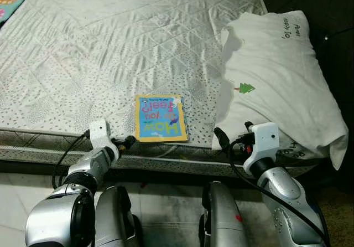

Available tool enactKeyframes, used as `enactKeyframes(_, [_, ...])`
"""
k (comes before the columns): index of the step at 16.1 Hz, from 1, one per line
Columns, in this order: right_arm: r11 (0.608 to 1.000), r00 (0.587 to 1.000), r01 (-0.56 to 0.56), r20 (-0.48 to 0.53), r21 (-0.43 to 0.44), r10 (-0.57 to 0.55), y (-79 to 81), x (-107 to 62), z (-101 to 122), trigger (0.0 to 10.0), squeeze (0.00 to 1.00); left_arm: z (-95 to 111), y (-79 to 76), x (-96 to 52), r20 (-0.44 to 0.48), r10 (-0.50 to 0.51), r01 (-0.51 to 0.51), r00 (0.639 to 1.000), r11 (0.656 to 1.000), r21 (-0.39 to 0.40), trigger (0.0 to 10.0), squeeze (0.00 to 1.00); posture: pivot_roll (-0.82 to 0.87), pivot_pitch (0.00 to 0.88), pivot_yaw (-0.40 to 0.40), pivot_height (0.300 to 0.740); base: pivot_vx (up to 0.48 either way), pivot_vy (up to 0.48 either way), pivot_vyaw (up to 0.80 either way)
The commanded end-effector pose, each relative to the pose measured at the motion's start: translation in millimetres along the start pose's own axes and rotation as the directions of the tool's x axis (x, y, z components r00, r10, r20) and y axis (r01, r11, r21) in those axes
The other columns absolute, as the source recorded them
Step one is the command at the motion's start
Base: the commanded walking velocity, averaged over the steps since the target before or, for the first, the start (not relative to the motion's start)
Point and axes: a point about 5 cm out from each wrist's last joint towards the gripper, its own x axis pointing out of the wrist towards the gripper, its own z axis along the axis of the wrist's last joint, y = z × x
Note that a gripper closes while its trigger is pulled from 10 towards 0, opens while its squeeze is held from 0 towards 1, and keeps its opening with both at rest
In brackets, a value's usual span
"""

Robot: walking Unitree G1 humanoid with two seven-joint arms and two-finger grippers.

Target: Clean up the room

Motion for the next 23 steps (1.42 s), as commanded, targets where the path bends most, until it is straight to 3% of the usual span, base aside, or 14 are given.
enactKeyframes(1, [1.0,1.0,0.011,-0.001,-0.009,-0.011,-2.4,-3.1,1,10.0,0.0,-6,-3.8,0.9,-0.031,-0.013,0.013,0.999,1.0,0.004,10.0,0.0,-0.26,0.202,-0.028,0.585,0.0,0.0,0.0])
enactKeyframes(8, [1.0,1.0,0.012,-0.001,-0.01,-0.012,-2.0,-3.4,2,10.0,0.0,-34,-21.7,3.1,-0.153,-0.082,0.088,0.985,0.995,0.036,10.0,0.0,-0.27,0.211,-0.024,0.585,0.0,0.0,0.0])
enactKeyframes(11, [1.0,1.0,0.011,-0.005,-0.014,-0.011,-1.6,-5.8,2,10.0,0.0,-39,-19.3,2.5,-0.172,-0.064,0.074,0.983,0.996,0.055,10.0,0.0,-0.28,0.219,-0.022,0.585,0.0,0.0,0.0])
enactKeyframes(16, [1.0,1.0,0.014,-0.012,-0.021,-0.015,-2.4,-9.4,0,10.0,0.0,-28,-12.0,2.2,-0.127,-0.019,0.026,0.992,0.998,0.051,10.0,0.0,-0.29,0.226,-0.022,0.585,0.0,0.0,0.0])
enactKeyframes(23, [0.999,1.0,0.024,-0.008,-0.022,-0.024,-3.4,-10.3,2,10.0,0.0,-6,12.4,-2.3,-0.046,0.093,-0.093,0.995,0.996,0.019,10.0,0.0,-0.29,0.225,-0.016,0.585,0.0,0.0,0.0])
